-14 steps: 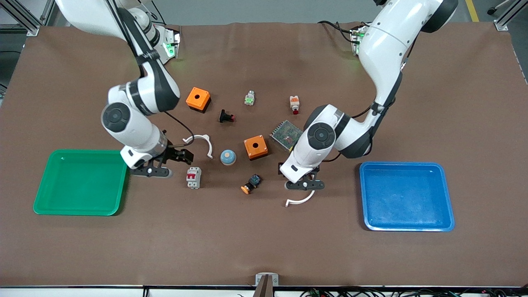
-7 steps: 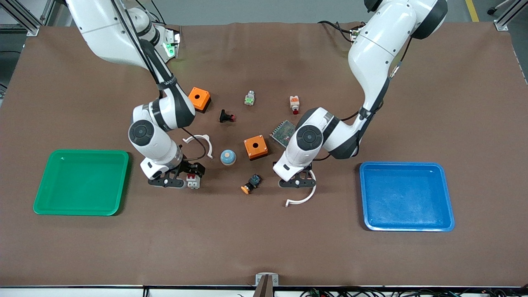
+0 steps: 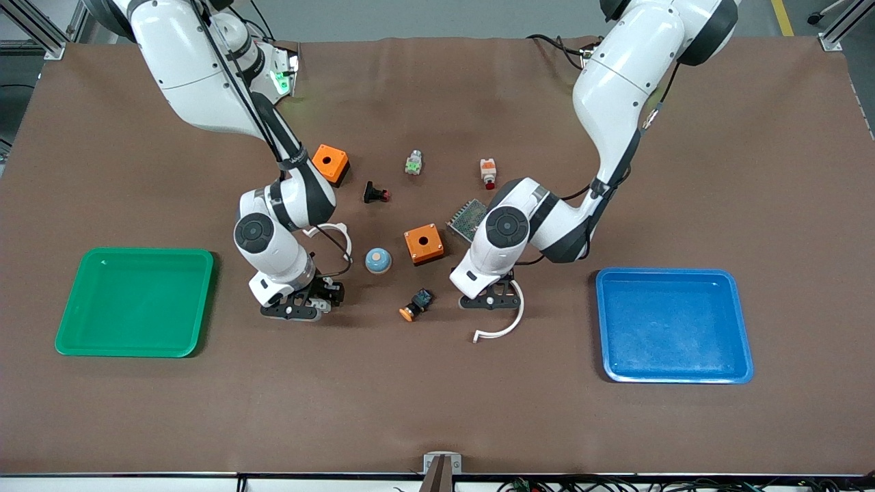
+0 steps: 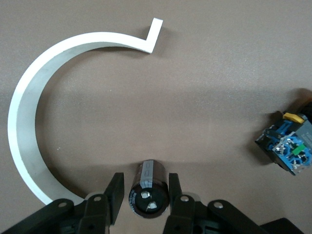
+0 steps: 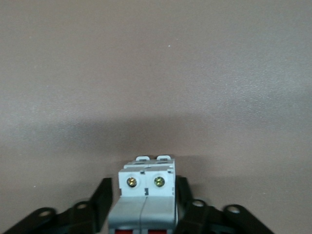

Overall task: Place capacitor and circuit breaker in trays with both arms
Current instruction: 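Close the right gripper on the breaker while the left gripper grasps the capacitor, then carry the breaker to the green tray while the left gripper carries the capacitor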

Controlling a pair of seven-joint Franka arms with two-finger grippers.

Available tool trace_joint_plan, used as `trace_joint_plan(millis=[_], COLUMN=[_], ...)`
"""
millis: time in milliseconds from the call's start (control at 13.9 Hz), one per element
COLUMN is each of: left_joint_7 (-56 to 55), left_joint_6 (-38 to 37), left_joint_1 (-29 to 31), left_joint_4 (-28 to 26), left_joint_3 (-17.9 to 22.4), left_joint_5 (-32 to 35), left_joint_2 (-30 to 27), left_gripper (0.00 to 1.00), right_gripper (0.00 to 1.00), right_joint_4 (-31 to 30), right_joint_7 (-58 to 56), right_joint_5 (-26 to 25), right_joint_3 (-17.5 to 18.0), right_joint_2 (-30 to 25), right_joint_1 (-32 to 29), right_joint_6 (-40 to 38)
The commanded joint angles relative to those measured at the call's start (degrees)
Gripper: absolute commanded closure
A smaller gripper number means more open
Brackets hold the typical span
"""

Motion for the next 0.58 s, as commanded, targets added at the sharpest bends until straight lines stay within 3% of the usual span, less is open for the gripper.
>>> trace_joint_plan(millis=[0,72,288,504], left_joint_7=[-1.01,-1.01,-0.83,2.41], left_joint_6=[-0.17,-0.43,-3.32,-7.97], left_joint_1=[-0.79,-0.79,0.34,4.82], left_joint_4=[1.06,1.06,1.32,1.41], left_joint_3=[0.77,0.77,0.86,0.59], left_joint_5=[1.54,1.54,4.42,6.46], left_joint_2=[0.42,0.24,-2.56,-7.74], left_gripper=[0.92,0.99,1.00,1.00], right_gripper=[0.99,1.00,1.00,1.00], right_joint_4=[0.95,1.21,7.78,13.77], right_joint_7=[0.79,0.61,-0.70,-6.49], right_joint_5=[0.28,0.28,0.01,0.01], right_joint_3=[-0.63,-0.72,-0.98,-0.98], right_joint_2=[-0.18,-0.45,-1.93,-2.82], right_joint_1=[0.18,-0.17,-3.32,-10.52], right_joint_6=[-1.08,-1.69,-14.47,-24.70])
